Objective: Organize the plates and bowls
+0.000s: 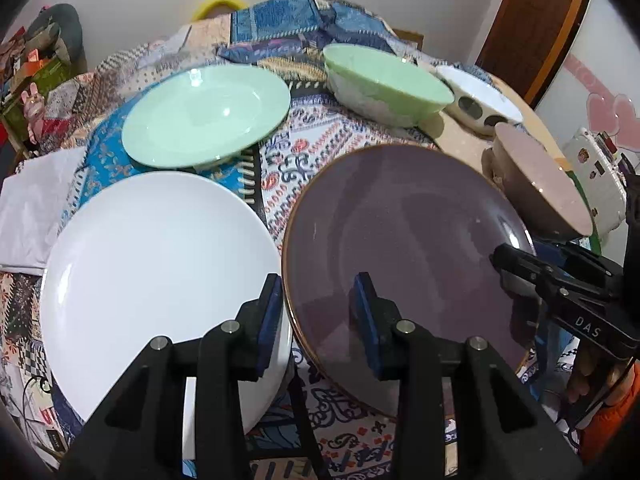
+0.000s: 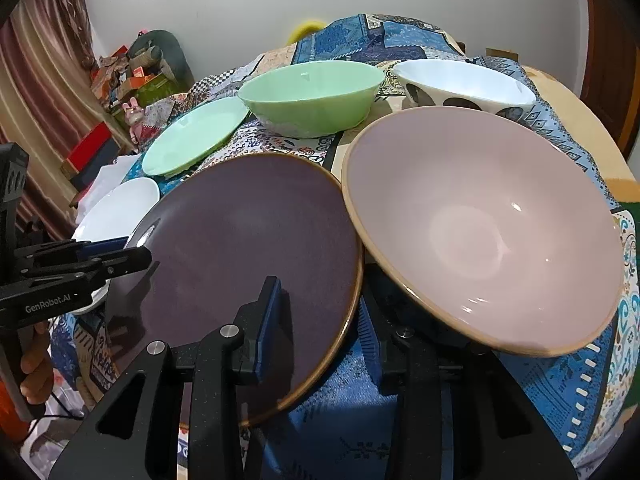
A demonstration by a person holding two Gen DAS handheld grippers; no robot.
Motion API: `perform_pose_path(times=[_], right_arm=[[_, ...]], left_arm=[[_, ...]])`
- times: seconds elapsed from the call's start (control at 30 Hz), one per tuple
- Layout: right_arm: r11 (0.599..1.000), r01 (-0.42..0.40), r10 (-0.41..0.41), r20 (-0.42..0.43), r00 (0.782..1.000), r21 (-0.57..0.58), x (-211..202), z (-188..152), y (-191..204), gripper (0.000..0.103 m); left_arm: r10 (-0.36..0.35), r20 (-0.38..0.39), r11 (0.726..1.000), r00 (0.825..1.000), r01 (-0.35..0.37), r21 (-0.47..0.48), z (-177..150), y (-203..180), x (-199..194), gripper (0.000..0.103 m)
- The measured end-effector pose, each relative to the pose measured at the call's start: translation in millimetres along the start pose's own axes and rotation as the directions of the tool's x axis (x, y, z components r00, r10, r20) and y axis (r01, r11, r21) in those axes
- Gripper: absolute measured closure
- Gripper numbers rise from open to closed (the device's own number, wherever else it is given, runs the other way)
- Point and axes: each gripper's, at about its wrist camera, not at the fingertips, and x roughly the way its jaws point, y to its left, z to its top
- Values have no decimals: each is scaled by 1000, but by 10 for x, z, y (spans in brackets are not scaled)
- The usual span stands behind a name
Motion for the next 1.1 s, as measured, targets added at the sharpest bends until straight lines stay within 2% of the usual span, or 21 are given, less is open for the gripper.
perform_pose_path(times=[0.27, 0.33, 0.4, 0.53, 0.7, 0.77, 0.9, 1.03, 1.1], right_arm=[[1000, 0, 0, 12, 1000, 4, -152, 22, -15, 68], [1000, -4, 5, 23, 1000, -6, -215, 30, 6, 67], [1000, -7, 7, 35, 999, -20, -271, 41, 44, 67], [999, -14, 17, 70, 997, -43, -400, 76, 147, 63], [996, -17, 27, 131, 991, -83, -572, 174, 322, 55], [994, -12, 28, 160, 987, -105, -631, 222, 410, 49], [989, -19, 48, 198, 979, -147, -697, 306, 581, 46], [983, -15, 54, 211, 976, -184, -663, 401, 778, 41], [980, 1, 43, 215, 976, -200, -636, 423, 865, 38]], left_arm=[[27, 70, 999, 997, -29, 17, -11, -36, -253, 64], [33, 89, 999, 995, -33, 9, -13, -32, -334, 61], [33, 114, 999, 993, -33, -4, -18, -17, -434, 53], [38, 190, 999, 981, -32, -35, -36, 43, -695, 43], [89, 260, 996, 961, -80, -46, -74, 116, -1003, 32], [105, 279, 994, 955, -95, -50, -93, 162, -1108, 30], [114, 298, 993, 948, -100, -60, -136, 263, -1271, 23], [161, 316, 987, 935, -150, -57, -184, 366, -1404, 21], [179, 318, 984, 931, -168, -63, -212, 442, -1448, 17]])
